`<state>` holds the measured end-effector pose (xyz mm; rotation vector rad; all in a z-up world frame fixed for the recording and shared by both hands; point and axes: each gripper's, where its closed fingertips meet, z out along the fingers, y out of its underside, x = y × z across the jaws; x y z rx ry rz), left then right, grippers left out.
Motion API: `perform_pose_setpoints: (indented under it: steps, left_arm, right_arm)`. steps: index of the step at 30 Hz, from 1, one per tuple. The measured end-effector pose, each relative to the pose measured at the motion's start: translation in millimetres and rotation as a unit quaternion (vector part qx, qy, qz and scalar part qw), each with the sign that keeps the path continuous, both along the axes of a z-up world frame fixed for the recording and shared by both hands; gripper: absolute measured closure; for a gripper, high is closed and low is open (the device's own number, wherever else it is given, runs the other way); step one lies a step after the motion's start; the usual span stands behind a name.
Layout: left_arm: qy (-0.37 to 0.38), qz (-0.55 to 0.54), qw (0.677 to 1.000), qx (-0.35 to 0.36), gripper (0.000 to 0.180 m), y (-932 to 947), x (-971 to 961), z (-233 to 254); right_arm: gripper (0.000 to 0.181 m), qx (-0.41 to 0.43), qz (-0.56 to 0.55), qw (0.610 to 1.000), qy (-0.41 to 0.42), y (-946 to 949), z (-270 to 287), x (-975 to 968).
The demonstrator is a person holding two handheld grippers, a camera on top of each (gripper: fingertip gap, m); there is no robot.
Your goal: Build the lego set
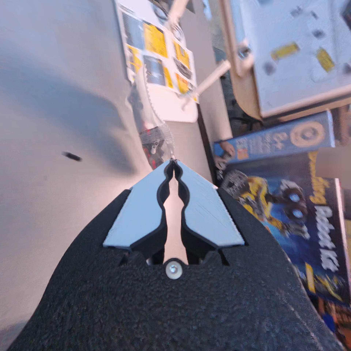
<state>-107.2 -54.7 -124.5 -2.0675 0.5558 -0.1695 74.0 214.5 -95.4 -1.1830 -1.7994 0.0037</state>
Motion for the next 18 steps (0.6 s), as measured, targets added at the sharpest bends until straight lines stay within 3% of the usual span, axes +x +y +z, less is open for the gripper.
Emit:
perform_pose_setpoints:
  steps: [4, 9, 10, 13, 16, 18]
  left_arm:
    - [0.003, -0.020, 1.000, -0.005, 0.120, 5.9, 12.7, -11.4]
    - [0.046, -0.017, 0.999, -0.013, 0.121, 7.4, 7.2, -15.2]
    - [0.062, -0.012, 0.998, -0.017, 0.122, 4.9, 2.2, -15.2]
    - [0.085, -0.002, 0.996, -0.041, 0.134, -11.3, -10.2, -18.2]
    - [0.071, -0.002, 0.994, -0.088, 0.154, -34.8, -10.8, -32.9]
    - [0.060, -0.001, 0.990, -0.129, 0.155, -48.2, -6.8, -49.4]
  right_arm:
    - [0.181, 0.052, -0.084, 0.995, -0.032, 43.3, -16.4, 65.7]
    - [0.181, -0.014, -0.102, 0.987, -0.122, 30.5, -90.6, 92.3]
    - [0.181, -0.015, -0.103, 0.988, -0.110, 28.8, -87.6, 90.6]
    - [0.155, -0.056, -0.106, 0.991, -0.056, 12.1, -64.0, 84.9]
    - [0.153, -0.111, -0.076, 0.991, 0.014, -25.0, -37.7, 73.8]
    - [0.153, -0.140, -0.052, 0.988, 0.034, -52.3, -31.9, 68.4]
